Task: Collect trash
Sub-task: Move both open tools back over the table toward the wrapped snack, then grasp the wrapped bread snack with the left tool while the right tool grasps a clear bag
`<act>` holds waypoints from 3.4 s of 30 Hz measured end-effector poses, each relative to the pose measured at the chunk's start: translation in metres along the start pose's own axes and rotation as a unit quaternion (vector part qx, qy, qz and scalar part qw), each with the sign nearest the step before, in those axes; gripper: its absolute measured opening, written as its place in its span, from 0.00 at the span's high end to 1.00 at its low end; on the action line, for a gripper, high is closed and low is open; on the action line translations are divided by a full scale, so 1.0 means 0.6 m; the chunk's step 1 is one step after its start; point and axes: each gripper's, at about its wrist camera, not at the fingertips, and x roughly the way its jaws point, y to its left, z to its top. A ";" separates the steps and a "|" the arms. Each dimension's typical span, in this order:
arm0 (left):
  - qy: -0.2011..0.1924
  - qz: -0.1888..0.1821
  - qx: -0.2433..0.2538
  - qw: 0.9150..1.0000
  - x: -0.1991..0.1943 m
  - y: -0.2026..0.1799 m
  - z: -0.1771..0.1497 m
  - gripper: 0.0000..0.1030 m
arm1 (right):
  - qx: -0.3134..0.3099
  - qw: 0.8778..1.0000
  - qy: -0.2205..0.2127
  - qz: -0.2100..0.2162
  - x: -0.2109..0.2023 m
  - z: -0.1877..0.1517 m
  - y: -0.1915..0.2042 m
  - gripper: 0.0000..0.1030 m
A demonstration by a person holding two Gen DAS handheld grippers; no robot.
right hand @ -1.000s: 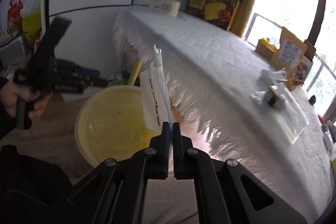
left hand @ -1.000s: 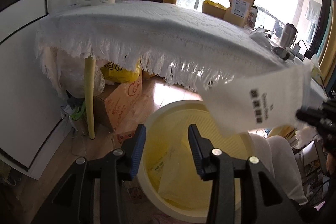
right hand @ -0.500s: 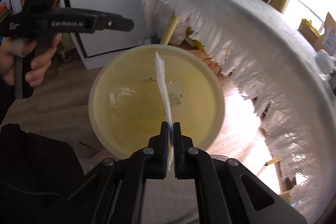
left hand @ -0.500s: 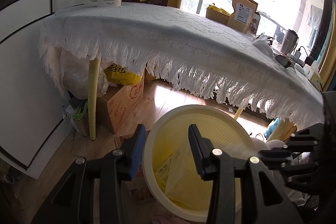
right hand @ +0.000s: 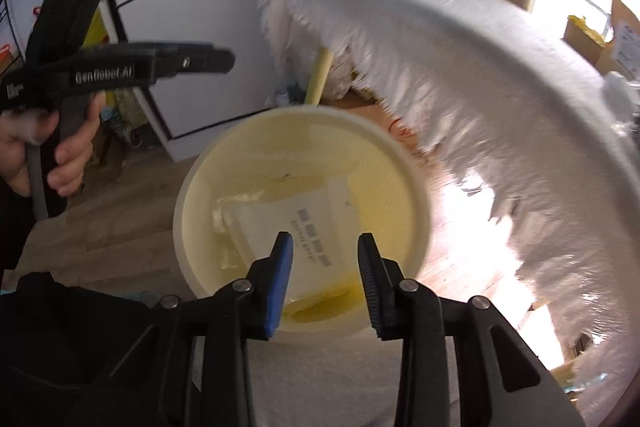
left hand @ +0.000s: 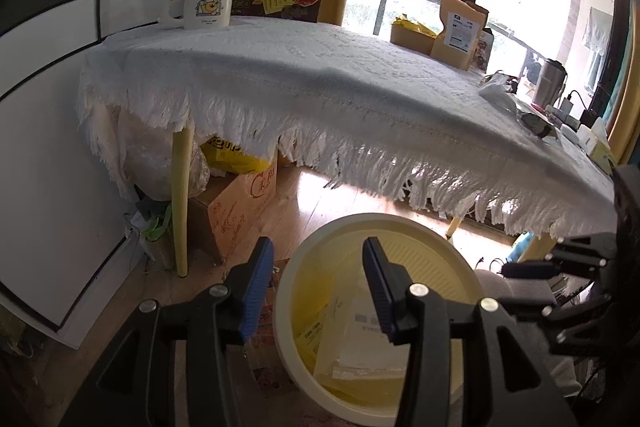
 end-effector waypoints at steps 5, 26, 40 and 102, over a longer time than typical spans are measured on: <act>-0.002 -0.007 0.009 1.000 -0.001 -0.018 0.008 0.54 | 0.011 0.999 -0.023 -0.023 -0.049 -0.006 -0.019 0.69; -0.029 -0.055 0.067 0.996 -0.001 -0.157 0.060 0.49 | 0.058 0.992 -0.082 -0.069 -0.160 -0.046 -0.111 0.69; -0.039 -0.104 0.111 0.988 0.020 -0.288 0.093 0.46 | 0.099 0.983 -0.115 -0.101 -0.223 -0.087 -0.195 0.69; -0.046 -0.165 0.122 0.978 0.171 -0.357 0.203 0.64 | 0.252 0.948 -0.080 -0.178 -0.220 -0.019 -0.474 0.46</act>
